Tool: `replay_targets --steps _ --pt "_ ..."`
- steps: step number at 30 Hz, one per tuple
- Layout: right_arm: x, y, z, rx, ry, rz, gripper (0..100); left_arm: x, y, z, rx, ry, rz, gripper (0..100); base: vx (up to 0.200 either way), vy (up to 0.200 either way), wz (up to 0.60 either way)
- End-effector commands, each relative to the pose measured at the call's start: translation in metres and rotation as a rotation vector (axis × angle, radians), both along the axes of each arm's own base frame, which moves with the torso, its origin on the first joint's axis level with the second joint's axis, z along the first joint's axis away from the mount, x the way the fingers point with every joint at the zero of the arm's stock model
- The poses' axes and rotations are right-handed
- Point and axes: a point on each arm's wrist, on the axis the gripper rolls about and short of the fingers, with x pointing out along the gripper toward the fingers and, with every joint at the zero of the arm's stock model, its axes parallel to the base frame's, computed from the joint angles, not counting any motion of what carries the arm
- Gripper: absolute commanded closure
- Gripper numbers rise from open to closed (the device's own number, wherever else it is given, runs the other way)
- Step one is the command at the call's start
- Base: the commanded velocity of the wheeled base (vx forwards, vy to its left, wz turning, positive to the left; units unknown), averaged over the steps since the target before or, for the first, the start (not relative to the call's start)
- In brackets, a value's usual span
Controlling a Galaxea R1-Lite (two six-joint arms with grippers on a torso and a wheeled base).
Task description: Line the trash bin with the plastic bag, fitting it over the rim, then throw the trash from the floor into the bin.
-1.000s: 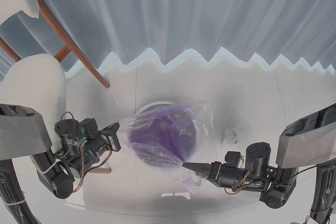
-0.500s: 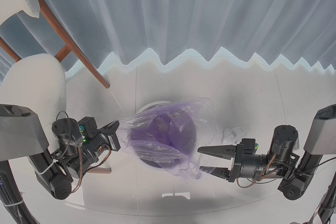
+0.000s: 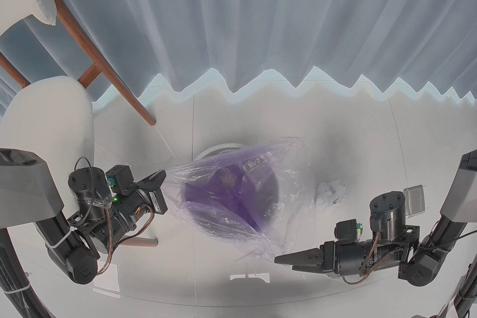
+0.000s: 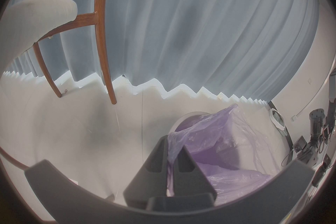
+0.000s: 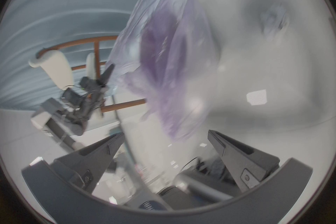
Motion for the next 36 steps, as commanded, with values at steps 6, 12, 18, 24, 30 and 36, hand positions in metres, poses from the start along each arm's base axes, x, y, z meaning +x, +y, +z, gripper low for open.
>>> replay_targets --steps 6,12,18,24,30,36 --pt "0.002 -0.006 -0.016 -0.413 -0.272 -0.195 0 0.001 0.0 0.002 -0.002 -0.009 0.004 100 0.0 0.0 0.0" --pt "0.007 -0.02 0.012 -0.395 -0.324 -0.271 0 0.0 0.0 0.002 -0.001 -0.008 0.001 100 0.0 0.0 0.0" --pt "0.016 -0.031 0.043 -0.517 -0.396 -0.375 0 0.0 -0.001 0.001 -0.002 -0.006 -0.005 100 0.0 0.0 0.0" --pt "0.015 -0.028 0.06 -0.473 -0.447 -0.384 0 0.002 0.0 0.002 -0.007 -0.012 -0.002 100 0.0 0.0 0.0" --pt "0.013 -0.022 0.063 -0.409 -0.447 -0.308 0 0.002 -0.003 0.004 -0.01 -0.021 -0.011 100 0.0 0.0 0.0" --pt "0.009 -0.004 0.041 -0.404 -0.484 -0.187 0 0.003 -0.002 0.015 -0.022 -0.062 0.01 100 0.0 0.0 0.0"
